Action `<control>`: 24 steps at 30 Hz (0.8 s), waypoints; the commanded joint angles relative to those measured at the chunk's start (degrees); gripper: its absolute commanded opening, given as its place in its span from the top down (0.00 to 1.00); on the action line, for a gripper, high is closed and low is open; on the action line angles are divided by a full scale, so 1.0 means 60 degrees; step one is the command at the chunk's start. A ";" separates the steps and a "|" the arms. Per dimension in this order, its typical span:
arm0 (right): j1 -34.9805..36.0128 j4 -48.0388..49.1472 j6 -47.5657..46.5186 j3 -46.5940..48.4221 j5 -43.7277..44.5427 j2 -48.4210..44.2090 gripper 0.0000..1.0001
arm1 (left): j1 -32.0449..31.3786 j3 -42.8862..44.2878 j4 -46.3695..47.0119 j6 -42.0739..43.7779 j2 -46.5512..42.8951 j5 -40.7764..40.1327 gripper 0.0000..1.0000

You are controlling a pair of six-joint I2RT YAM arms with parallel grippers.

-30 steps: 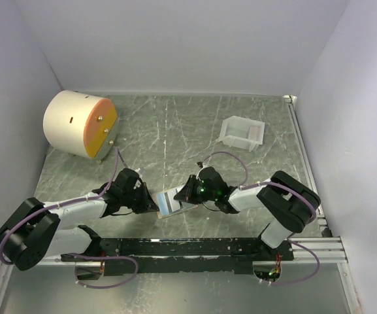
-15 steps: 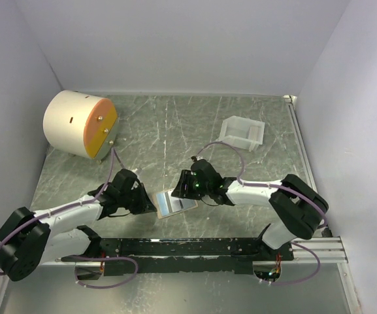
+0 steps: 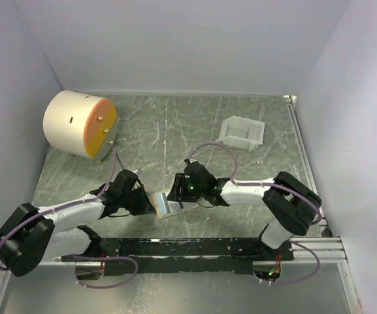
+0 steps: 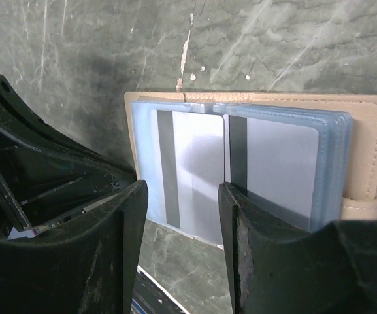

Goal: Put the credit cards into the card holder
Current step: Insert the credit card into the card holder.

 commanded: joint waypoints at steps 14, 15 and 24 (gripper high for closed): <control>0.0176 0.0604 -0.0018 0.0032 -0.0478 0.0274 0.52 | -0.0044 0.0209 0.0297 0.0147 0.0331 -0.0025 0.92; 0.0178 0.0647 -0.0011 -0.0016 -0.0446 0.0167 0.53 | -0.0041 0.0189 0.0331 0.0140 0.0305 -0.0010 0.92; 0.0182 0.0217 -0.0100 0.0019 0.0102 -0.0079 0.53 | -0.0036 0.0074 0.0368 0.0073 0.0166 -0.0041 0.92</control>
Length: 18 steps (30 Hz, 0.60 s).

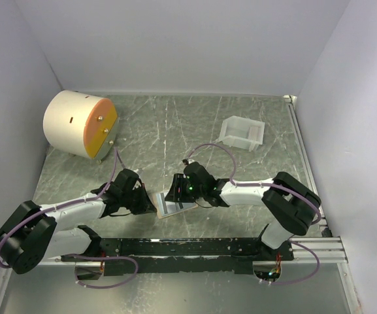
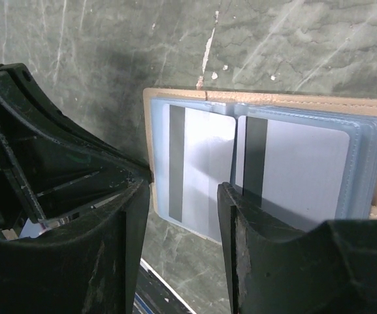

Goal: Put the credit cards into the card holder
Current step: Insert the credit card into the card holder.

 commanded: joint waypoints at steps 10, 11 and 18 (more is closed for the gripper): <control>0.0194 -0.0444 -0.0267 0.0372 0.0519 0.0355 0.53 | -0.0041 0.0021 0.0144 0.0059 -0.0185 -0.0101 0.92; 0.0205 -0.0362 -0.0267 0.0370 0.0464 0.0381 0.54 | -0.0045 -0.0012 0.0182 0.0055 -0.0163 -0.0078 0.92; 0.0279 0.0178 -0.0243 0.0282 0.0101 0.0460 0.63 | -0.0033 -0.0038 0.0259 0.0082 -0.0025 -0.0069 0.92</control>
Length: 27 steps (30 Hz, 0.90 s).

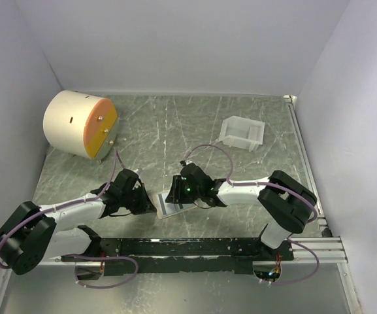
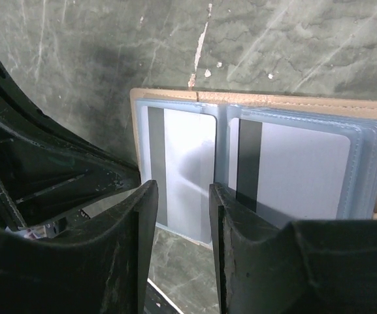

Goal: Put the credit cards into the card holder
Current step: Insert the credit card into the card holder.

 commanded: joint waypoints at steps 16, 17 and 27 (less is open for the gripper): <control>0.0090 -0.1352 -0.1290 0.0776 0.0494 -0.0808 0.59 | -0.0027 0.0507 -0.0551 0.0124 -0.0488 -0.0283 0.82; 0.0083 -0.1733 -0.1426 0.0900 0.0704 -0.0954 0.57 | -0.0014 0.0558 -0.0659 0.0111 -0.0608 -0.0341 0.77; -0.0008 -0.4655 -0.2829 0.1813 0.2768 -0.1362 0.52 | 0.0206 0.0615 -0.0737 -0.0122 -0.0941 -0.0322 0.39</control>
